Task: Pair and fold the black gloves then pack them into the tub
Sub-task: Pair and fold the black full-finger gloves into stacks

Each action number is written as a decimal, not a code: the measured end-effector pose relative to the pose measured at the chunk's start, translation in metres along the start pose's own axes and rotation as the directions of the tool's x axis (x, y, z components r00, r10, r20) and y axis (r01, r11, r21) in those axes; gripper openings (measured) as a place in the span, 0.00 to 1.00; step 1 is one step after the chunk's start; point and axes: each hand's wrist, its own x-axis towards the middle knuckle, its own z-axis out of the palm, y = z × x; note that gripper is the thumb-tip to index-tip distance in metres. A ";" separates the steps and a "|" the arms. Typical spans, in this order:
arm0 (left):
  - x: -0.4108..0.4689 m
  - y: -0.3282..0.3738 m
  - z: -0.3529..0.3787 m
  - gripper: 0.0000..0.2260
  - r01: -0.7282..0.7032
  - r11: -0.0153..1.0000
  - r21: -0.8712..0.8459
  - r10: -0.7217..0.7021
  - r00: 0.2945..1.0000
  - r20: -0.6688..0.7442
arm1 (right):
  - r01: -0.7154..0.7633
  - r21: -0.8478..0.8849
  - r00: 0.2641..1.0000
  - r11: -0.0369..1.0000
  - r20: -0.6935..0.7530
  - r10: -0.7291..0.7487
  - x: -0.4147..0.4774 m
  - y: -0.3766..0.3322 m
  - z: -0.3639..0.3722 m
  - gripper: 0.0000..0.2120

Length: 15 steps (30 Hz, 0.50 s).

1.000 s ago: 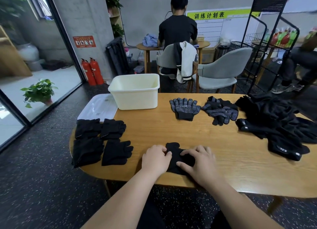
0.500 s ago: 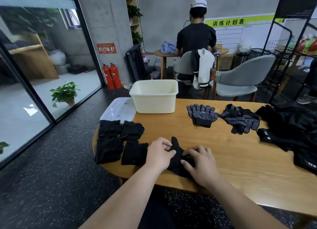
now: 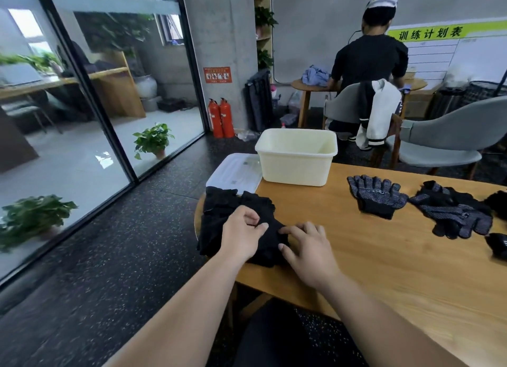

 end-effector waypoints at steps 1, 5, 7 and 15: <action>0.002 -0.007 -0.004 0.09 0.006 0.999 0.037 -0.005 1.000 -0.006 | 0.019 -0.011 0.999 1.000 0.026 -0.018 0.003 -0.006 0.005 0.19; -0.001 -0.037 -0.007 0.10 -0.069 0.966 0.250 0.057 0.997 0.057 | 0.062 -0.107 0.978 0.992 0.207 -0.039 0.003 -0.019 0.021 0.26; -0.002 -0.045 -0.006 0.10 -0.144 0.933 0.329 0.124 0.989 0.081 | 0.072 -0.153 0.968 0.986 0.248 -0.033 -0.001 -0.021 0.026 0.27; 0.001 -0.057 0.000 0.18 -0.427 0.570 0.702 0.365 0.897 0.249 | 0.209 -0.304 0.947 0.930 0.300 -0.115 -0.007 -0.022 0.030 0.32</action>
